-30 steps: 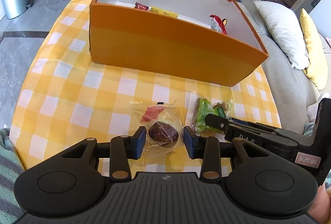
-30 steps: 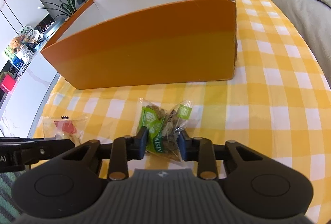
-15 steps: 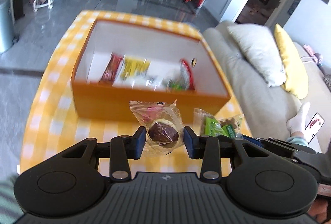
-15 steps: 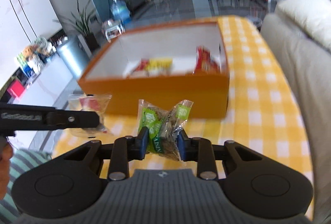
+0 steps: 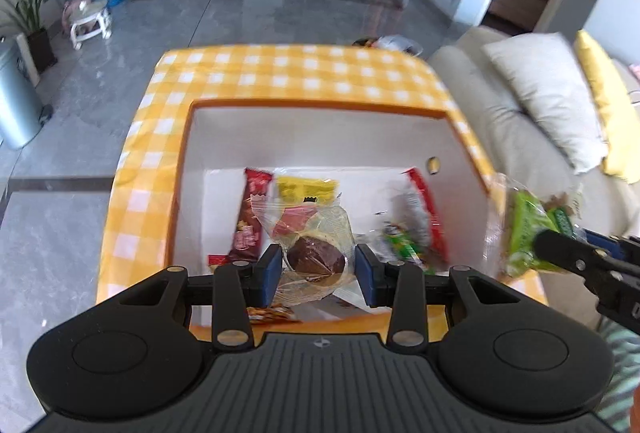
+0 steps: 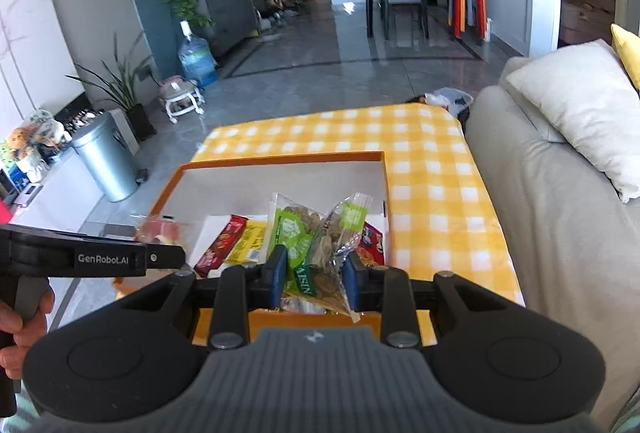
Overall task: Organize snacks
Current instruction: 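Carry the raisin pack and clear packet up over the orange box, then open both tools to drop the packets into the box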
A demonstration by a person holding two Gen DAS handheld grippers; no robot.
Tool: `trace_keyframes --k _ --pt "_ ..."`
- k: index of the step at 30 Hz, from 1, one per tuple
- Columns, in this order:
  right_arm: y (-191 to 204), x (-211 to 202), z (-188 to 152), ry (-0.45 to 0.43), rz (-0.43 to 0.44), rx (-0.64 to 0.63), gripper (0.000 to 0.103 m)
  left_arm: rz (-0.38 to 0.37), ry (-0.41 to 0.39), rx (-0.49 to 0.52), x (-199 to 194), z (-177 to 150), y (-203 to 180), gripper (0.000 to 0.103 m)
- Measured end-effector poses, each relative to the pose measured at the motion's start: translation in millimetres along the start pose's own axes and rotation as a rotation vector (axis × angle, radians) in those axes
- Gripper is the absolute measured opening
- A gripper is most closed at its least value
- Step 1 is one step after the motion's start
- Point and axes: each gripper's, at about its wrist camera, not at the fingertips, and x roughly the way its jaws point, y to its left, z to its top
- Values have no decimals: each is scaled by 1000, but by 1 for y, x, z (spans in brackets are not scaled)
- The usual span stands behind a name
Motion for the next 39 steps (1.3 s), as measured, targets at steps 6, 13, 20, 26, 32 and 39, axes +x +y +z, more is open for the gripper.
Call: trace_keyframes --k 6,13,20,26,32,39 --pt "7 37 20 52 -4 -62 27 48 41 20 23 15 8 44" --pt "20 86 25 78 24 -128 27 115 82 33 50 14 13 44" --pt "32 131 21 112 55 -155 28 153 121 85 68 6 15 44" --pt "39 157 13 141 39 -188 29 153 148 90 83 5 17 44" --pt "39 166 9 148 30 -188 32 136 149 96 88 5 18 45" --pt "50 153 7 113 24 -259 36 123 135 106 80 7 18 50"
